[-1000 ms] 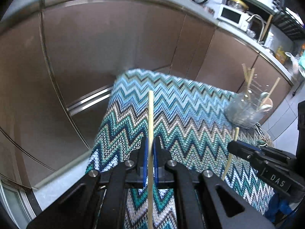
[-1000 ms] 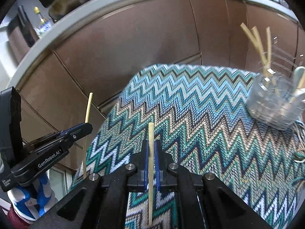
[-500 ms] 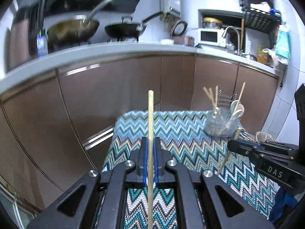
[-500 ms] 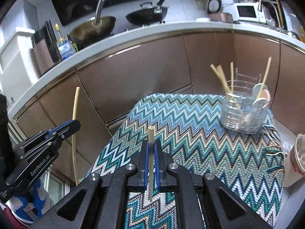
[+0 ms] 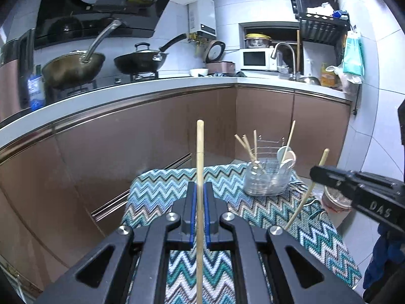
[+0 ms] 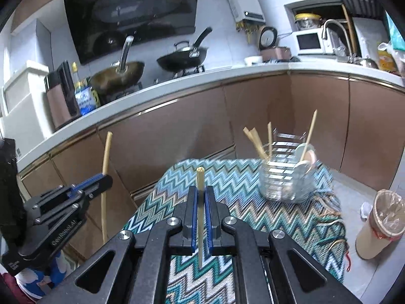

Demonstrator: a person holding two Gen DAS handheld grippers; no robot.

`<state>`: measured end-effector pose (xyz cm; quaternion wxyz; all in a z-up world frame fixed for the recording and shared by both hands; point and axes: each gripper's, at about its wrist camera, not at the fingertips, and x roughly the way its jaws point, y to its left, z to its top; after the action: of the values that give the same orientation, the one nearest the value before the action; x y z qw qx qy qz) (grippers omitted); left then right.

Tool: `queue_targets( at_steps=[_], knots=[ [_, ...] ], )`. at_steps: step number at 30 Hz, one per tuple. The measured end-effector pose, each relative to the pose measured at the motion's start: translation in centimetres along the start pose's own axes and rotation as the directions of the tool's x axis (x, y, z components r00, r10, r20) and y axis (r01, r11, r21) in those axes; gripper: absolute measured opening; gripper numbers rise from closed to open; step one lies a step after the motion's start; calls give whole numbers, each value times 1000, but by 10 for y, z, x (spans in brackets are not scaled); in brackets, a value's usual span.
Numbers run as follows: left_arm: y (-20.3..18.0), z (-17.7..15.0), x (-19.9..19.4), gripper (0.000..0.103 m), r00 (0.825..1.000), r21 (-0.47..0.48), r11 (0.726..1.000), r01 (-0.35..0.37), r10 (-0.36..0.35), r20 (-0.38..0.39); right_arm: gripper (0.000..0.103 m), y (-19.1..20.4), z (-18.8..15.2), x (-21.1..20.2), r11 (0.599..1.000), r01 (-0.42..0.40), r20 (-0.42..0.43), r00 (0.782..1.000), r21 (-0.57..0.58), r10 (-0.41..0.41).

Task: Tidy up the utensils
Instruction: 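Carry both chopsticks to the wire holder and release them inside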

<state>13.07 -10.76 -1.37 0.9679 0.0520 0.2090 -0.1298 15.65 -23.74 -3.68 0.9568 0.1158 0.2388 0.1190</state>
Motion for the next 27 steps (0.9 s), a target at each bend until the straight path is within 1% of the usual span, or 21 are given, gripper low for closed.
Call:
queue_targets(
  at_steps=[4, 8, 12, 16, 19, 21, 23, 27],
  knots=[
    [-9, 23, 16, 5, 998, -33, 998, 56, -56, 9, 6, -14, 17, -11, 1000, 25, 58, 998, -12, -24],
    [-14, 56, 29, 5, 990, -81, 988, 129, -124, 61, 6, -35, 43, -22, 998, 63, 130, 990, -22, -60],
    [-27, 92, 47, 5, 971, -117, 969, 216, -201, 131, 6, -58, 64, -21, 996, 85, 191, 978, -17, -80],
    [-48, 123, 74, 5, 940, -143, 940, 309, -278, 199, 6, -81, 85, -8, 996, 94, 239, 967, -7, -89],
    [-63, 137, 100, 5, 920, -162, 923, 349, -305, 244, 6, -97, 97, 7, 994, 109, 258, 961, -12, -102],
    [-70, 141, 120, 5, 918, -174, 921, 349, -299, 259, 6, -108, 101, 21, 991, 131, 258, 958, -23, -121],
    [-76, 142, 142, 5, 920, -193, 917, 348, -295, 257, 6, -116, 102, 32, 987, 155, 255, 956, -34, -142],
    [-86, 137, 189, 5, 934, -226, 918, 326, -276, 226, 6, -134, 101, 55, 985, 170, 241, 958, -37, -157]
  ],
)
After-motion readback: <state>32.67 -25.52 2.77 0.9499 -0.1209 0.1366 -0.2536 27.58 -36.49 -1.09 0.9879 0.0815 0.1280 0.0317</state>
